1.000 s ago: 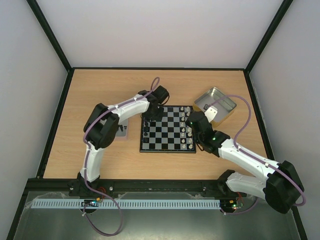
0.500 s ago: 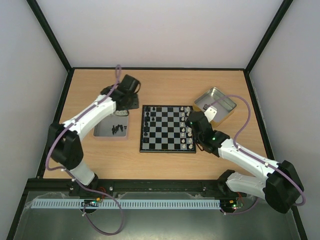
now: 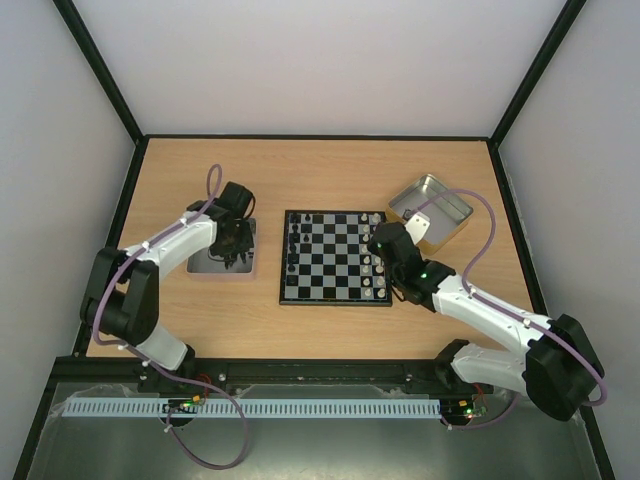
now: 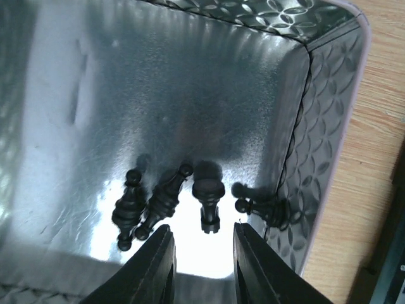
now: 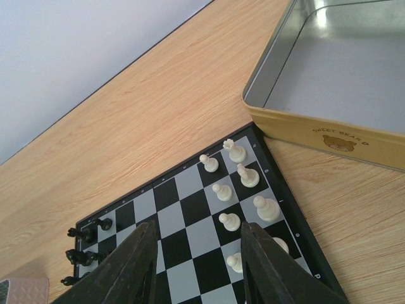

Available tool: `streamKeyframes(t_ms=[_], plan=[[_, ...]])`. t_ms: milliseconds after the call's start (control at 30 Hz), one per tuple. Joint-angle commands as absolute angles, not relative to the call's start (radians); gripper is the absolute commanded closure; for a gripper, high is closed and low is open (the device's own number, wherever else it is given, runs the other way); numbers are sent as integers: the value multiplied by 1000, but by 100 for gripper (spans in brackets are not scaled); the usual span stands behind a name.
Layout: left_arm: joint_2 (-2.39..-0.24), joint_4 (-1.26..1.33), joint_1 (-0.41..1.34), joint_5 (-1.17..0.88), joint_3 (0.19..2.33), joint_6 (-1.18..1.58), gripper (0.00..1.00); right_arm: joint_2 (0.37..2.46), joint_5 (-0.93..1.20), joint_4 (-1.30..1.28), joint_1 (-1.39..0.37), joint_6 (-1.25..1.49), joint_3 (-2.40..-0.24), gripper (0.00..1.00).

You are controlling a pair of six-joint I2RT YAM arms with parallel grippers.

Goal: Set up the chess pieces on the board
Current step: Pick up the chess piece from the storage box.

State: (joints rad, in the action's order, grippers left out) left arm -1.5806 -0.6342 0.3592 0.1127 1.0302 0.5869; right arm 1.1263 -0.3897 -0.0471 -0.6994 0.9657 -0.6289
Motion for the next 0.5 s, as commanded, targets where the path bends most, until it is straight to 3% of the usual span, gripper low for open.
streamKeyframes(t_ms=[0,467], plan=[[-1636,-568,345,80,1005,587,72,1127,-413,-37,-696,974,-637,64],[-1729,-473,313,26,985,593,71,1122,-419,-43,-695,973,-636,64]])
